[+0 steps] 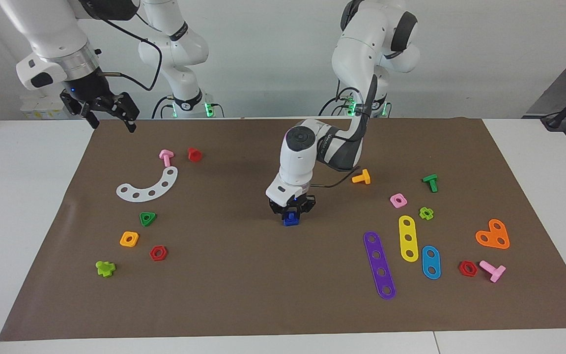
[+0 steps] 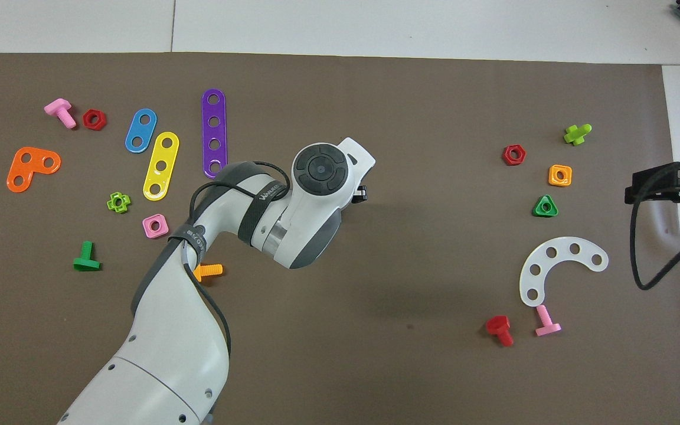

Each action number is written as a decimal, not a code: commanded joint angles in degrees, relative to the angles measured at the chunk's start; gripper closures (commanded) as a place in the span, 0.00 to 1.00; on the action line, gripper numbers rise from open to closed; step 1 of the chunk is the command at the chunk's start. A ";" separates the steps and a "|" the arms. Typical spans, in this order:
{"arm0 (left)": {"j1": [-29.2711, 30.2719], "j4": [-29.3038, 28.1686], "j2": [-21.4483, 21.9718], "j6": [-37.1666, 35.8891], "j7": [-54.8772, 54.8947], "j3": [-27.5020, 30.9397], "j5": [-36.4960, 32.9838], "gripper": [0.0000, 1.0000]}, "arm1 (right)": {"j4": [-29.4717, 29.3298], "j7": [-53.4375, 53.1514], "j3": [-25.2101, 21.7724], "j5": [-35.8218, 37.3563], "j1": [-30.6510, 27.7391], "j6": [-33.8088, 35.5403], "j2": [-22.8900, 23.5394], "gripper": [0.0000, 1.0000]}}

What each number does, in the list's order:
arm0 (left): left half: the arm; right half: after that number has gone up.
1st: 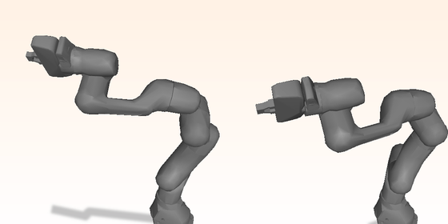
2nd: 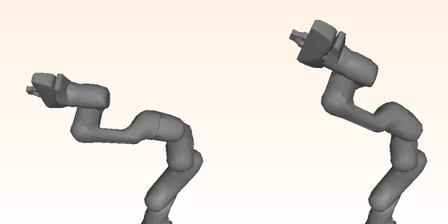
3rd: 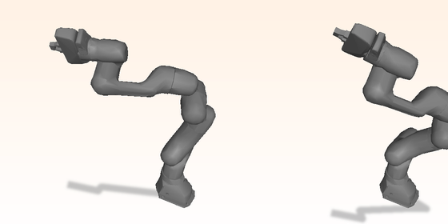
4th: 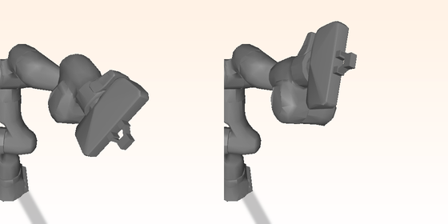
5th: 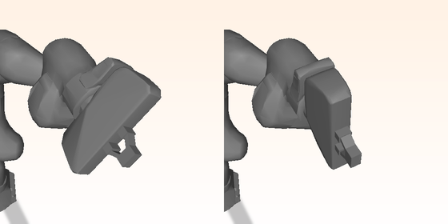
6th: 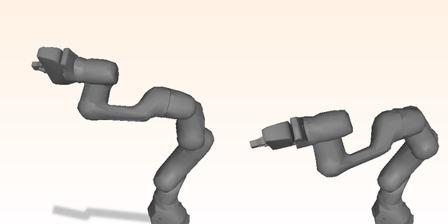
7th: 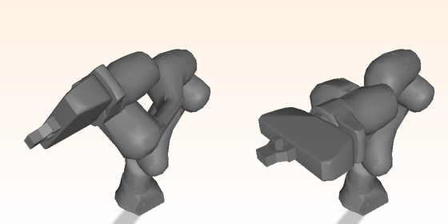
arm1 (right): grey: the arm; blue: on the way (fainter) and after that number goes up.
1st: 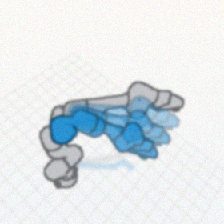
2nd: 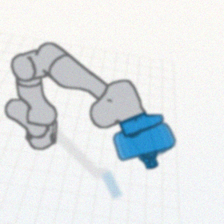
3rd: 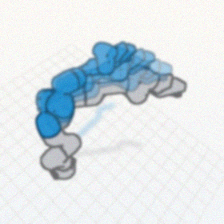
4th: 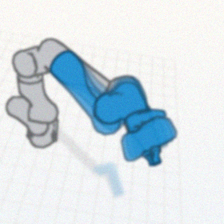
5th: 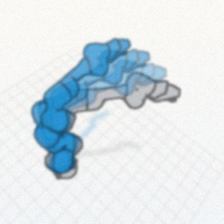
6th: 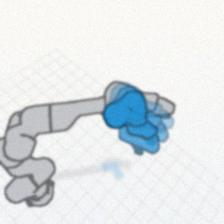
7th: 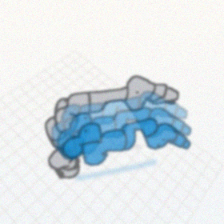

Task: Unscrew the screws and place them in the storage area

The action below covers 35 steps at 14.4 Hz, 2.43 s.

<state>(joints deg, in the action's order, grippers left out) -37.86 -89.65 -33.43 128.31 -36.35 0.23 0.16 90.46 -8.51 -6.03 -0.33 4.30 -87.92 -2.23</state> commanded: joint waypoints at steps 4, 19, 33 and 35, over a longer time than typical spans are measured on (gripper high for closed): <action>-0.99 1.58 -0.06 -4.19 -0.74 0.91 -0.51 0.65 | 1.21 1.66 0.15 0.33 -0.44 -1.02 -0.67 0.00; 7.60 11.87 2.48 -18.63 0.66 1.71 3.98 0.64 | 1.21 1.57 0.15 0.25 -0.52 -1.02 -0.67 0.00; 20.89 -19.94 15.67 -2.72 30.64 1.53 4.41 0.27 | -4.40 -19.96 2.42 -1.41 23.19 -25.43 22.67 0.00; 20.89 -19.42 15.59 -2.63 30.81 1.70 4.41 0.00 | -5.21 -22.76 3.13 -1.34 26.44 -29.91 27.27 0.00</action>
<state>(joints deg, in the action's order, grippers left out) -17.38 -106.39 -20.59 124.15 -6.94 2.05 3.65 89.51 -29.36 -3.37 -0.97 29.29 -115.80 19.60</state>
